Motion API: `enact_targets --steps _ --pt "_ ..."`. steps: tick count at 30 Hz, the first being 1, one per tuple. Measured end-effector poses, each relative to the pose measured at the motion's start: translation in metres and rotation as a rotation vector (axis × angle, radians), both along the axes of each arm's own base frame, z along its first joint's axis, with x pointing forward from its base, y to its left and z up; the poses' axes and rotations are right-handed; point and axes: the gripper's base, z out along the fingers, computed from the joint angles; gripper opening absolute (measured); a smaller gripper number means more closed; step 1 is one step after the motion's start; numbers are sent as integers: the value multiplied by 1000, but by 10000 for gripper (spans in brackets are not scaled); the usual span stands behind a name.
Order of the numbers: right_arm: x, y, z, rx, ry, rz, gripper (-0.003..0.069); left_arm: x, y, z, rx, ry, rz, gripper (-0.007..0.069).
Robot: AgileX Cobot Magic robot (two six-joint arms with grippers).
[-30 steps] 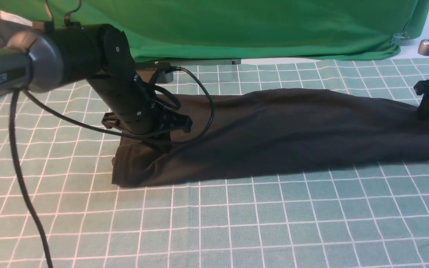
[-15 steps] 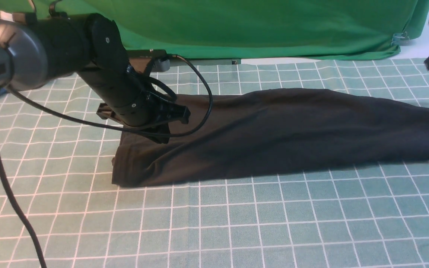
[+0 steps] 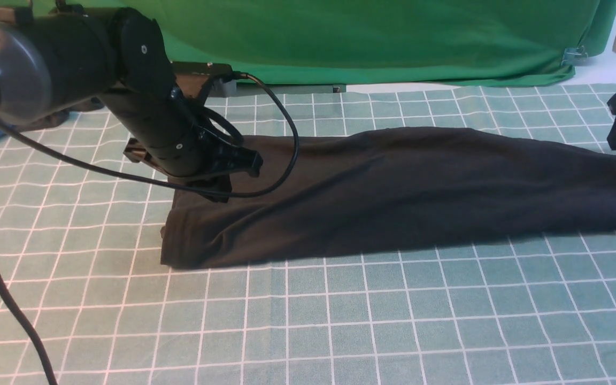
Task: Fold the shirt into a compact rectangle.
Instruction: 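Pull the folded dark garment lengthwise by its ends to straighten it flat on the table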
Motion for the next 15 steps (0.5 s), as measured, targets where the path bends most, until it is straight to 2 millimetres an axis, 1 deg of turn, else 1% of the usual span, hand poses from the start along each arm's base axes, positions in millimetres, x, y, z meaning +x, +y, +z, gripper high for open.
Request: enact_targets --steps 2,5,8,9,11,12,15 --pt "0 0 -10 5 24 0 395 0 0 0 0 2 0 11" --pt "0 0 -21 12 52 0 329 0 0 0 0 4 0 11" --pt "1 0 -27 14 64 0 215 0 0 0 0 3 0 11" --pt "1 0 -27 15 65 0 181 0 0 0 -1 2 3 11" --pt "1 0 -28 15 65 3 86 0 0 0 -2 1 3 11" --pt "1 0 -28 14 65 4 57 0 0 0 -1 1 3 11" --pt "1 0 -28 14 65 4 27 0 0 0 -1 1 3 11"
